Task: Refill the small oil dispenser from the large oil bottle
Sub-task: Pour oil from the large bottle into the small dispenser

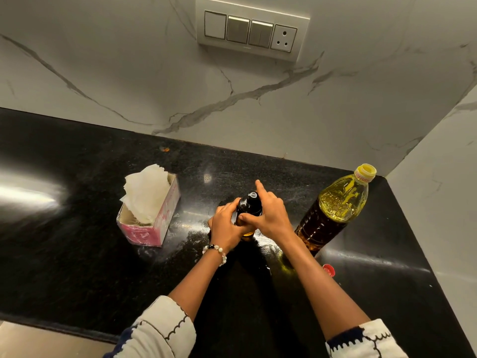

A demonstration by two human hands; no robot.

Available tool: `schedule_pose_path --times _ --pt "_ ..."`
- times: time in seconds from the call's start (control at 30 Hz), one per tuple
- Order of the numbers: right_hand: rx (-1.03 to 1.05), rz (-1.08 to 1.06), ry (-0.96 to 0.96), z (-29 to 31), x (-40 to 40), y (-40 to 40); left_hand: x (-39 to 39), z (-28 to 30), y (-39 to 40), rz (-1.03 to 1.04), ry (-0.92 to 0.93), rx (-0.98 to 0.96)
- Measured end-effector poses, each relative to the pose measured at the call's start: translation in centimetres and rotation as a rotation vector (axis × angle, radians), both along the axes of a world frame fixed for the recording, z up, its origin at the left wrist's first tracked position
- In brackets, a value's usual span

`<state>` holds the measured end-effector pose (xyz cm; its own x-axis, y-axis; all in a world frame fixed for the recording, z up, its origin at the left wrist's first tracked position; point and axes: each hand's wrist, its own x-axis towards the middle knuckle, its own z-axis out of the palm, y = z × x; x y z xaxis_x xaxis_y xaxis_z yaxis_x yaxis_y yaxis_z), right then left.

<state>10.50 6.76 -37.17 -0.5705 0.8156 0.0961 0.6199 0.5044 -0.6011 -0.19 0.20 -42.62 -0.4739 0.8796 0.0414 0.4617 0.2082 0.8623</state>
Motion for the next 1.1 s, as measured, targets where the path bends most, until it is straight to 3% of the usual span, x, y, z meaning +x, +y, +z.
schedule_pose_path --times 0.37,0.6,0.9,1.03,1.1 --pt "0.012 -0.132 0.093 -0.7 -0.6 -1.2 0.9 -0.6 0.1 0.105 0.011 -0.033" --pt "-0.028 -0.123 0.027 -0.6 -0.2 -1.2 1.3 -0.6 -0.3 0.144 0.012 -0.079" --pt "-0.160 -0.161 0.231 0.3 7.1 -2.4 4.1 -0.2 -1.9 0.335 0.166 -0.459" --pt "-0.265 -0.279 0.209 -0.8 12.0 -2.5 6.8 0.6 -1.5 0.133 0.002 -0.270" --pt "-0.216 -0.392 0.111 -1.6 14.4 -2.4 8.4 1.1 -1.0 0.002 -0.068 -0.150"
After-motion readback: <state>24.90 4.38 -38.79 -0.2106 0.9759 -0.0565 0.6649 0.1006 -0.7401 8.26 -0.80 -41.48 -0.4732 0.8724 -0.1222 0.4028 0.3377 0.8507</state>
